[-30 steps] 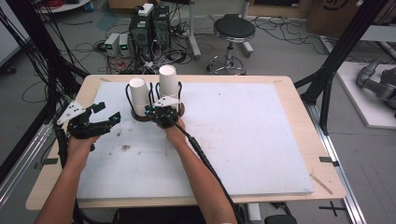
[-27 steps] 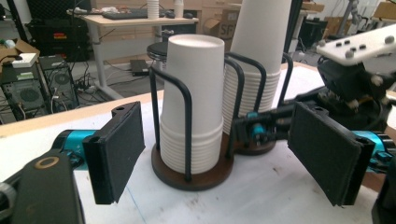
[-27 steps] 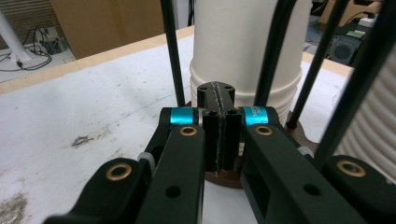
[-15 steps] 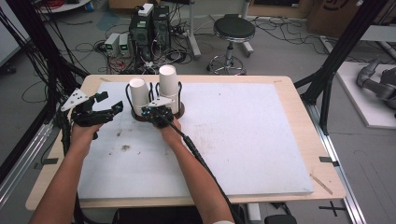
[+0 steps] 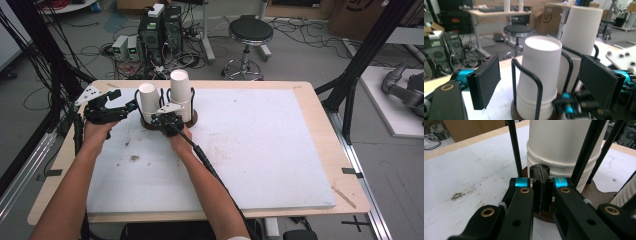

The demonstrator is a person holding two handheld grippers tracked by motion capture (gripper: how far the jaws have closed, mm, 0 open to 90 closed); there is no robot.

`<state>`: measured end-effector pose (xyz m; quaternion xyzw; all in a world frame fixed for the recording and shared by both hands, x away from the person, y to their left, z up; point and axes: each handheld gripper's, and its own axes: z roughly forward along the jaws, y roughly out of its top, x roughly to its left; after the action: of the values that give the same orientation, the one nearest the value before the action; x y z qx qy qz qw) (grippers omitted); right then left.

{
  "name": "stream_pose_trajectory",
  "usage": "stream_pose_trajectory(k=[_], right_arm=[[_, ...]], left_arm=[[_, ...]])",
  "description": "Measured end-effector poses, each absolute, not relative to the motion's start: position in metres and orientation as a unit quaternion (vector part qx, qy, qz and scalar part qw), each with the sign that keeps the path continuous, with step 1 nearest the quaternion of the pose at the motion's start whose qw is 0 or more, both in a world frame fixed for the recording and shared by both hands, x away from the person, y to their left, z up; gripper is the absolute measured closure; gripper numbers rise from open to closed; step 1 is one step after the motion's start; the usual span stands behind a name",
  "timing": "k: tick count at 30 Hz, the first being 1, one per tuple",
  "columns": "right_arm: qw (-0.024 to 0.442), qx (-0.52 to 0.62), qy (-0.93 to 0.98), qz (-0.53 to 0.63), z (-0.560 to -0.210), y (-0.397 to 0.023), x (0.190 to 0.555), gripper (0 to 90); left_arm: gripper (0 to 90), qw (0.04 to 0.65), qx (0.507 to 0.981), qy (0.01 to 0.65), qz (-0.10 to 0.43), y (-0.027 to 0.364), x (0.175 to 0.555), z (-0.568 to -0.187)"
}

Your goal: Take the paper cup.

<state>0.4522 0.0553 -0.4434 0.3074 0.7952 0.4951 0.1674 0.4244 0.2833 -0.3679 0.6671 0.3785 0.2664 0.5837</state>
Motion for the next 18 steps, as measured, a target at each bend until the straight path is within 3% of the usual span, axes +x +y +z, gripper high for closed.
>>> stream_pose_trajectory(k=[18], right_arm=[[0.168,0.309,0.796,0.492,-0.444,0.056,0.452,90.0]], left_arm=[[17.7,0.549,0.701,0.369,0.266,0.251,0.468,-0.355]])
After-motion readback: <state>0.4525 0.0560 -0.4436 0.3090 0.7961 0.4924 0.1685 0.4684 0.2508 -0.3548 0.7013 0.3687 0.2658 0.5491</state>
